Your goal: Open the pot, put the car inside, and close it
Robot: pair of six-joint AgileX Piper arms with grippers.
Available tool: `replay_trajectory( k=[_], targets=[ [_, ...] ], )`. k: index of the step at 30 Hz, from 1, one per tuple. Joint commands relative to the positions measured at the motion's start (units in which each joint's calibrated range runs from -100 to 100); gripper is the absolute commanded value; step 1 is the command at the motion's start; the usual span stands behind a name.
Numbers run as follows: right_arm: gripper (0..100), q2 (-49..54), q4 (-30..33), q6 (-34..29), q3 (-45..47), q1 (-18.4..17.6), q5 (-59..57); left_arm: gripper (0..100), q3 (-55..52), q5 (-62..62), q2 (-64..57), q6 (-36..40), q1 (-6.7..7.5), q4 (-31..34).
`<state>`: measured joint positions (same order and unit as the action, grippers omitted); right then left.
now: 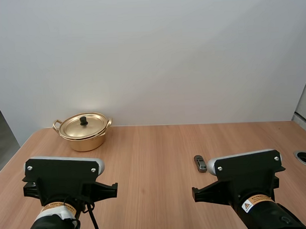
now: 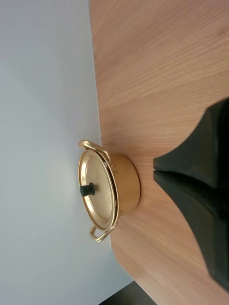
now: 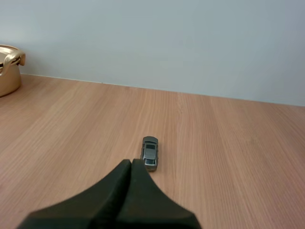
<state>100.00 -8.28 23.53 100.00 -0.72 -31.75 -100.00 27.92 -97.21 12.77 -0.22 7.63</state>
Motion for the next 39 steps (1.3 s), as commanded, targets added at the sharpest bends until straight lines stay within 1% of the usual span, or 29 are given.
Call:
replay_trajectory(
  k=[1,35,39],
  targets=[
    [0,0.0,0.01,-0.03,0.0,0.03,-0.05,0,0.0,0.07,-0.03,0.0,-0.02,0.03],
    [0,0.0,0.01,-0.03,0.0,0.03,-0.05,0,0.0,-0.34,-0.03,0.27,-0.02,-0.04],
    [0,0.0,-1.46,-0.03,0.0,0.03,-0.04,0,0.0,-1.08,-0.03,0.27,-0.02,-0.04]
  ],
)
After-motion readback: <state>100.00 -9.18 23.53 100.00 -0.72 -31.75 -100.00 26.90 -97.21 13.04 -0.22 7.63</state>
